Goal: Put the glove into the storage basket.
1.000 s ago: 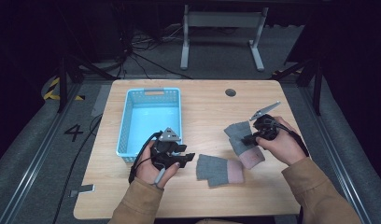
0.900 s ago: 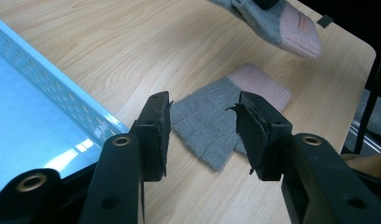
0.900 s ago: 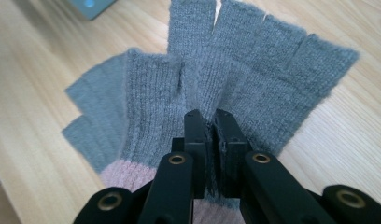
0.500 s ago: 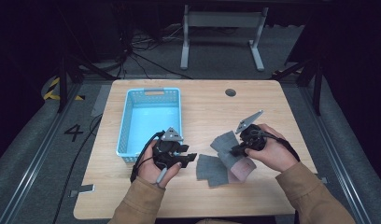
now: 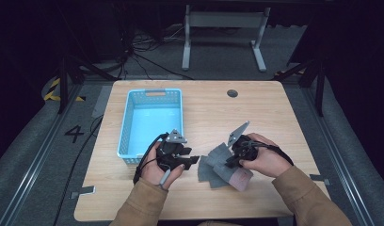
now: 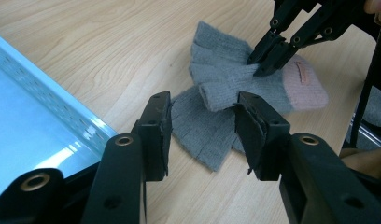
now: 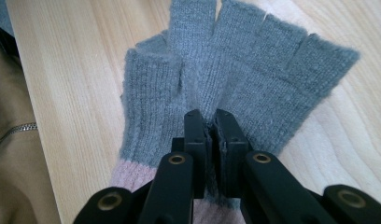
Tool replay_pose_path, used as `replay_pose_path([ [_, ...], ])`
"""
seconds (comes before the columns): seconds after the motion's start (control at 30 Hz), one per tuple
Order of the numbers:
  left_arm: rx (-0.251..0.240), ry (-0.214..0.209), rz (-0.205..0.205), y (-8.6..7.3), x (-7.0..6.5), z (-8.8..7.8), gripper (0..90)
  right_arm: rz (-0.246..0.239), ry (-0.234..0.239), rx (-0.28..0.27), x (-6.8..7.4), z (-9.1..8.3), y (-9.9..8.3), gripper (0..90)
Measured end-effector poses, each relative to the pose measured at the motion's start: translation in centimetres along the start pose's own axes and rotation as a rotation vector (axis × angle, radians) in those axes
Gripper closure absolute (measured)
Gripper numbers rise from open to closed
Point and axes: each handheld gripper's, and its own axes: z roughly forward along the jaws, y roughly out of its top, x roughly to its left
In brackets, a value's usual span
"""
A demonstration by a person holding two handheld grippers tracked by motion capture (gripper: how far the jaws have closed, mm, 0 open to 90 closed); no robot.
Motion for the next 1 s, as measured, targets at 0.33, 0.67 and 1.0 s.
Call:
replay_pose_path([
  [0.33, 0.012, 0.006, 0.003, -0.1, 0.0, 0.3, 57.3, 0.004, 0.009, 0.01, 0.0, 1.9, 0.0, 83.4],
  [0.67, 0.014, 0.01, 0.008, -0.9, 0.0, 1.0, 56.5, 0.065, -0.024, -0.151, 0.3, 1.2, -2.1, 67.6],
  [1.0, 0.073, -0.013, 0.024, -1.2, -0.6, 2.1, 58.4, 0.18, -0.061, -0.201, 0.1, -0.5, -5.7, 66.9],
])
